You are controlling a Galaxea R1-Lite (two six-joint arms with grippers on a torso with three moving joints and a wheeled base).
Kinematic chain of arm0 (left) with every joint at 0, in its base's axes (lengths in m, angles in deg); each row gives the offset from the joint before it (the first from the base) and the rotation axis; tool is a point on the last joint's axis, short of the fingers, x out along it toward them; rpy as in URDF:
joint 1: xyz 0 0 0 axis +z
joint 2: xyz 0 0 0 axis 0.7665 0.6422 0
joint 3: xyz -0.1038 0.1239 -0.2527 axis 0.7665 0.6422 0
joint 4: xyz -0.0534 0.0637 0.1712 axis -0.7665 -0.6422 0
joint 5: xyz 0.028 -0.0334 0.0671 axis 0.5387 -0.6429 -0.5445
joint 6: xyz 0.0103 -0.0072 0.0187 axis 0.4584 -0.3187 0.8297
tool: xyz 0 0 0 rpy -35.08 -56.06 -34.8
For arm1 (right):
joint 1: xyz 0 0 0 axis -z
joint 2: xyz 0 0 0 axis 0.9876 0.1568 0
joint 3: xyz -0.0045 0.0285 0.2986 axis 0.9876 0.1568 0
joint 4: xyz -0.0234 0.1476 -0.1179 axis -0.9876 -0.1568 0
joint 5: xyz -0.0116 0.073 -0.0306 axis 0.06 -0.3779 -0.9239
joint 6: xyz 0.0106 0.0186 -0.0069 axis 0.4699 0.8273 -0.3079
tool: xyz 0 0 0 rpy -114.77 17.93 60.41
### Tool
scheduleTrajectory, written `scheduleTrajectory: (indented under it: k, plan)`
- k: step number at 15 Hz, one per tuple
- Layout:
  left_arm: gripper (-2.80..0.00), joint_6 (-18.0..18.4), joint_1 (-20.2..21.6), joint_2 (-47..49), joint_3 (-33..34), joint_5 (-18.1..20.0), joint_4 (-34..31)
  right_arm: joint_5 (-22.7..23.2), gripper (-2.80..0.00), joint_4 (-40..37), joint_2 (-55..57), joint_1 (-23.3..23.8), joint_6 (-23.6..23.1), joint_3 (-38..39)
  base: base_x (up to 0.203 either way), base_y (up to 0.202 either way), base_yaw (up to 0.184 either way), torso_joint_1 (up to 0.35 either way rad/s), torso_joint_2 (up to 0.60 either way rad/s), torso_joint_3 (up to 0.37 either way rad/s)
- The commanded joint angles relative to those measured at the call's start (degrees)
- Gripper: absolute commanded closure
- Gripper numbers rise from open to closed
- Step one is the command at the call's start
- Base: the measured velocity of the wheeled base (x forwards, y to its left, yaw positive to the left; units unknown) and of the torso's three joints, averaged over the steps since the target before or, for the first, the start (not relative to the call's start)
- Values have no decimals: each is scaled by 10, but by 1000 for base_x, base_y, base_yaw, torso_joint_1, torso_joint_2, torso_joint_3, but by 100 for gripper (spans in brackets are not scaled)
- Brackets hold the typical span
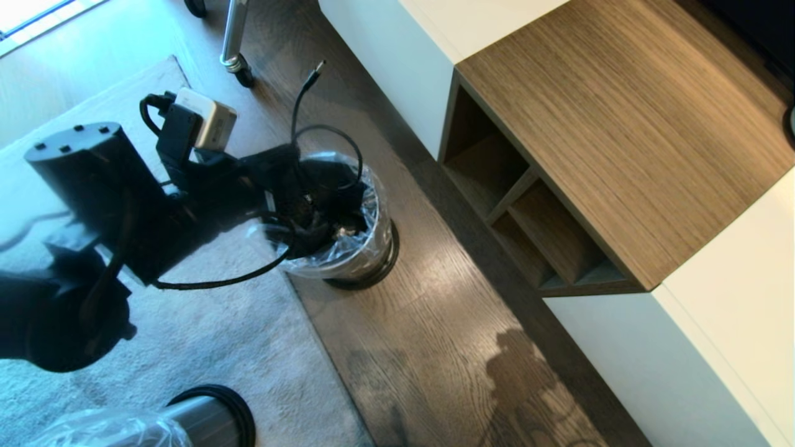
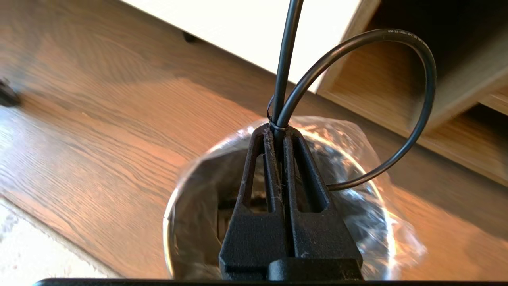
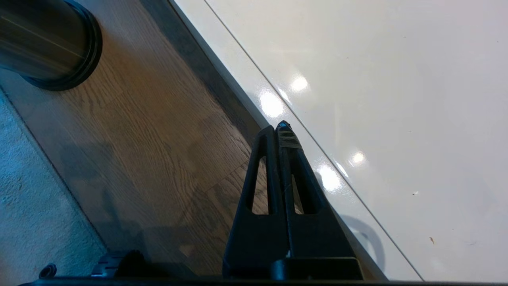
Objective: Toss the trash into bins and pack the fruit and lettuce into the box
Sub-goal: Throw it into the trash can on the right
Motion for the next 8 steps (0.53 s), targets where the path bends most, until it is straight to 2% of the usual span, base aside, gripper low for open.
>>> scheduleTrajectory:
  k: [1, 8]
  plan:
    - [0, -1, 5, 33, 15, -1, 62, 0, 0, 0, 1, -1, 0, 0, 0, 0, 0, 0, 0, 0]
    - [0, 0, 7, 71, 56, -1, 159, 0, 0, 0, 1, 0, 0, 0, 0, 0, 0, 0, 0, 0]
